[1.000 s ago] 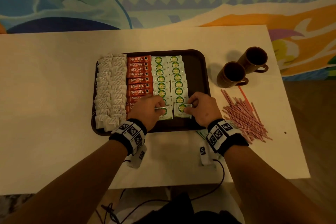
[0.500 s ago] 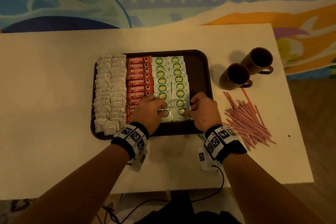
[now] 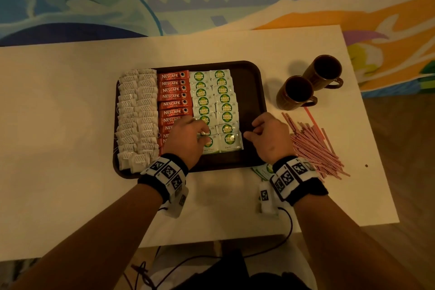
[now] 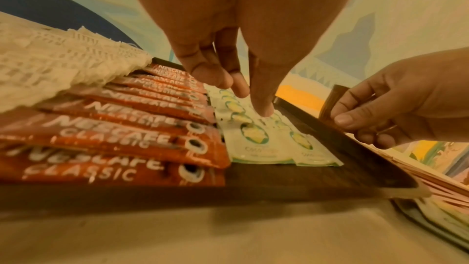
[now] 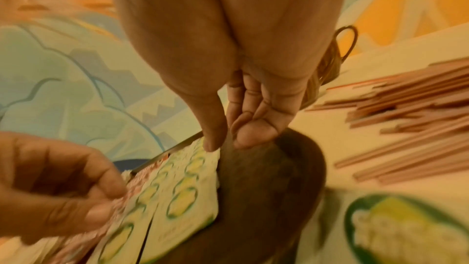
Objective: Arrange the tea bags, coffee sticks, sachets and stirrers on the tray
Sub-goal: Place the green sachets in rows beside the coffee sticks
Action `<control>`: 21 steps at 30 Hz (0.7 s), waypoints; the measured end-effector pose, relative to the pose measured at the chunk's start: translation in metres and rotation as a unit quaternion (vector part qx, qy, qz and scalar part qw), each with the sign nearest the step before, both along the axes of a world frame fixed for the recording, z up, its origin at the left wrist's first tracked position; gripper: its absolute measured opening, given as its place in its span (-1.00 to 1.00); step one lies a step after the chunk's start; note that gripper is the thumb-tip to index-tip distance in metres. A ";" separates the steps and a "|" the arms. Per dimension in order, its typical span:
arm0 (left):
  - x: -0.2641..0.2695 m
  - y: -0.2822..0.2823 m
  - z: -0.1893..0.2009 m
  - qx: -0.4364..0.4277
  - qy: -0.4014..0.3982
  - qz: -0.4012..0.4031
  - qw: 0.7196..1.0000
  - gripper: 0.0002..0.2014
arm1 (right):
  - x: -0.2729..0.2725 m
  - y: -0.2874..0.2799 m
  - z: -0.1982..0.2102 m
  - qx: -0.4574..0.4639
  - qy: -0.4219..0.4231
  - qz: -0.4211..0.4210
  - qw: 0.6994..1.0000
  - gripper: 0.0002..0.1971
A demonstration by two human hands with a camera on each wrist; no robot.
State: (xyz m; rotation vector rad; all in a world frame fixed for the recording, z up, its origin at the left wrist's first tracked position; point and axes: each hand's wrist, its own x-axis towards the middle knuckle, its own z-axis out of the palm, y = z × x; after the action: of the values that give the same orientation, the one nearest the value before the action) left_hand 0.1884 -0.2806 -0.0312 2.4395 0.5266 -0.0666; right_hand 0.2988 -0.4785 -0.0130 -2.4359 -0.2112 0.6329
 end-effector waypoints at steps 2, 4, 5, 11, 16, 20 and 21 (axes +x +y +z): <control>0.000 -0.005 0.006 -0.002 -0.019 -0.007 1.000 -0.86 | 0.005 -0.018 0.009 -0.001 -0.001 -0.010 1.000 -0.77; 0.000 -0.015 0.011 -0.009 -0.036 -0.030 0.999 -0.86 | 0.008 -0.039 0.018 -0.001 -0.002 -0.022 1.000 -0.81; 0.001 -0.023 0.014 -0.012 -0.039 -0.047 0.998 -0.86 | 0.007 -0.051 0.021 -0.001 0.003 -0.027 1.000 -0.81; -0.002 -0.089 0.018 -0.040 0.008 -0.174 0.984 -0.87 | -0.019 -0.107 0.017 -0.066 0.045 -0.013 0.997 -0.80; -0.011 -0.134 0.011 -0.016 0.071 -0.235 0.969 -0.76 | -0.050 -0.133 0.003 -0.086 0.062 -0.012 0.994 -0.78; -0.005 -0.149 0.004 0.045 0.077 -0.257 0.962 -0.57 | -0.070 -0.138 -0.004 -0.099 0.062 -0.004 0.993 -0.67; -0.002 -0.150 0.003 0.066 0.079 -0.263 0.959 -0.53 | -0.074 -0.137 -0.004 -0.100 0.058 0.003 0.993 -0.57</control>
State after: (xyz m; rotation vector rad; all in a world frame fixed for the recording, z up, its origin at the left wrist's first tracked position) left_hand 0.1861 -0.4311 -0.0281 2.6556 -0.0680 -0.4640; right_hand 0.2243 -0.6151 -0.0165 -2.5801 -0.1132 0.8317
